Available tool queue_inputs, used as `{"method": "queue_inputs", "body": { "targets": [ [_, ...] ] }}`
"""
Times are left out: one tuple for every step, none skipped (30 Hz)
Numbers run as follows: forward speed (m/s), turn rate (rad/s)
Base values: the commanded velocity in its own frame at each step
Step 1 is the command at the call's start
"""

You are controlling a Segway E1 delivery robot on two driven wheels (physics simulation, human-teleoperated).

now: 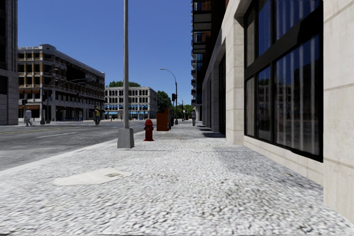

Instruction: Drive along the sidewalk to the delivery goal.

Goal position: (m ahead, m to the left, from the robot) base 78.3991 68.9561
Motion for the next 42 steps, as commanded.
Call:
{"method": "queue_inputs", "body": {
  "targets": [
    [2.0,0.0],
    [2.0,0.0],
    [2.0,0.0],
    [2.0,0.0],
    [2.0,0.0],
    [2.0,0.0],
    [2.0,0.0],
    [2.0,0.0],
    [2.0,0.0],
    [2.0,0.0],
    [2.0,0.0],
    [2.0,0.0],
    [2.0,0.0],
    [2.0,0.0],
    [2.0,0.0],
    [2.0,0.0],
    [2.0,0.0],
    [2.0,0.0],
    [2.0,0.0],
    [2.0,0.0],
    [2.0,0.0],
    [2.0,0.0],
    [2.0,0.0],
    [2.0,0.0],
    [2.0,0.0],
    [2.0,0.0],
    [2.0,0.0],
    [2.0,0.0],
    [2.0,0.0],
    [2.0,0.0],
    [2.0,0.0],
    [2.0,0.0],
    [2.0,0.0],
    [2.0,0.0],
    [2.0,0.0],
    [2.0,0.0],
    [2.0,0.0],
    [2.0,0.0],
    [2.0,0.0],
    [2.0,0.0],
    [2.0,0.0],
    [2.0,0.0]
  ]
}}
